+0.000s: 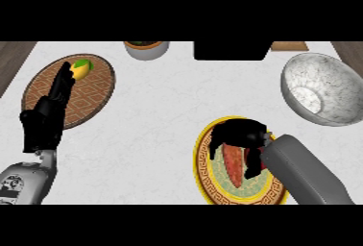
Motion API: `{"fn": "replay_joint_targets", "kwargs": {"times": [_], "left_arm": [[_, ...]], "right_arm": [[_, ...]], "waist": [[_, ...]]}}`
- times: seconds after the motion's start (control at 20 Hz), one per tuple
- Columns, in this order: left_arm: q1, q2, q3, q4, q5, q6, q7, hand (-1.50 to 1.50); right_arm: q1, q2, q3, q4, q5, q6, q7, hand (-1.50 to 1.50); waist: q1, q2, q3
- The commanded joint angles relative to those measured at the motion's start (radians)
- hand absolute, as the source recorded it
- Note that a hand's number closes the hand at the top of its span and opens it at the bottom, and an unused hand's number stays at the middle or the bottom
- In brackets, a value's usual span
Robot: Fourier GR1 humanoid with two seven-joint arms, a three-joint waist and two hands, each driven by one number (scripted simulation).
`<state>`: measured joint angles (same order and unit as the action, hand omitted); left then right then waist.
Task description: Pick the sweet potato from the plate and place it in the bowl
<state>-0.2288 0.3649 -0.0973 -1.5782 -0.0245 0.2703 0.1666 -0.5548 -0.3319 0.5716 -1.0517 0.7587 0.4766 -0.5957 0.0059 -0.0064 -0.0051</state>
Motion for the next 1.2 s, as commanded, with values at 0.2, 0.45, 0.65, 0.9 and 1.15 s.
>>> {"fn": "replay_joint_targets", "kwargs": {"times": [0.2, 0.45, 0.65, 0.9, 1.15], "left_arm": [[0.02, -0.037, 0.045, 0.033, -0.028, -0.035, -0.035, 0.0], [-0.013, -0.014, 0.097, 0.05, -0.023, -0.077, -0.018, 0.0], [0.02, -0.018, 0.057, -0.014, -0.028, -0.061, 0.01, 0.0], [0.026, -0.058, 0.031, -0.007, -0.044, -0.036, 0.009, 0.0], [-0.004, -0.033, 0.05, 0.002, -0.026, -0.069, 0.003, 0.0]], "right_arm": [[0.03, 0.071, -0.028, 0.032, 0.077, -0.048, -0.077, 1.5], [0.021, 0.041, -0.086, 0.004, 0.048, -0.008, -0.144, 1.5], [0.074, 0.272, -0.2, 0.044, 0.053, -0.137, 0.452, 1.5], [0.06, 0.328, -0.215, -0.068, 0.028, -0.304, 0.825, 1.5], [0.102, 0.331, -0.101, -0.269, -0.106, -0.573, 1.054, 1.5]], "waist": [[-0.003, 0.008, 0.005], [-0.005, 0.007, 0.005], [-0.017, -0.006, 0.003], [-0.009, -0.011, 0.003], [0.007, -0.007, 0.006]]}}
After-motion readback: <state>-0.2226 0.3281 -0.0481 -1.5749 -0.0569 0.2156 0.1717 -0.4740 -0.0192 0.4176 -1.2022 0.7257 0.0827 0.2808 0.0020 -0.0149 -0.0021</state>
